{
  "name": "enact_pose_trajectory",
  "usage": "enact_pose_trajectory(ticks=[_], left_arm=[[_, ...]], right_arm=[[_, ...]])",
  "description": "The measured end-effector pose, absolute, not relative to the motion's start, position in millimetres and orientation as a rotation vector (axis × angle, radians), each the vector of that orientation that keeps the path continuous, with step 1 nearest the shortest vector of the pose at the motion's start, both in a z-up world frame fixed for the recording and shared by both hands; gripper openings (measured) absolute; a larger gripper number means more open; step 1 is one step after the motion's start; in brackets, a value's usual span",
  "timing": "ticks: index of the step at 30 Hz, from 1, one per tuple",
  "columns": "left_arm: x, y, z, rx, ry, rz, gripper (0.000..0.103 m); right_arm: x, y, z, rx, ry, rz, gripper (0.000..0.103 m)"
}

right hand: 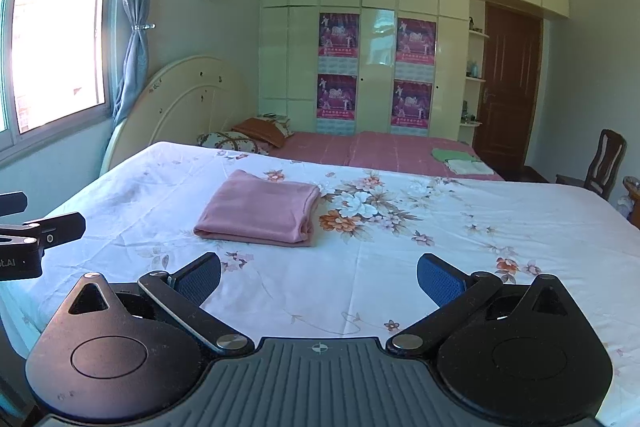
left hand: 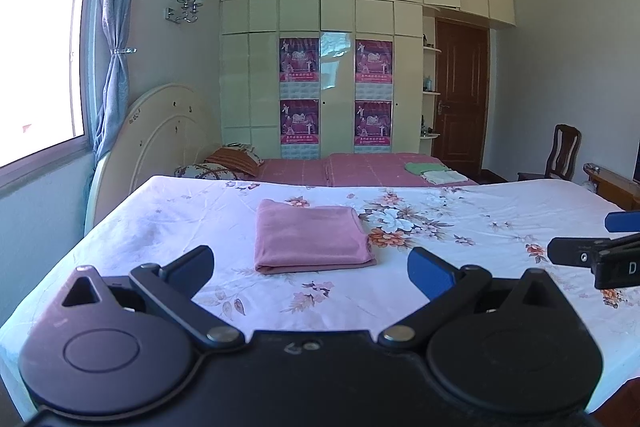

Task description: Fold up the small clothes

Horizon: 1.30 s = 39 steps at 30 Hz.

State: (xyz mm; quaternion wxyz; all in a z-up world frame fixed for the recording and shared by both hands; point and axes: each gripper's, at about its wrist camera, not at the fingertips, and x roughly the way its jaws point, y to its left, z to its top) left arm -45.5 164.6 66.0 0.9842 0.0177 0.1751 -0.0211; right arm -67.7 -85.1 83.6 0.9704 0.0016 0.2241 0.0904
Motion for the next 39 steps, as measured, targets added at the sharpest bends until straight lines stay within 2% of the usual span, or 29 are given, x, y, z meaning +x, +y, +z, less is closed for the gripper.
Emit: enact_pose_trajectory(ticks=[39], left_arm=[[-43.4, 166.1, 70.0, 0.046, 0.337, -0.049, 0.103]], right_arm=[[-72.6, -92.5, 91.8, 0.008, 0.437, 0.168, 0.103]])
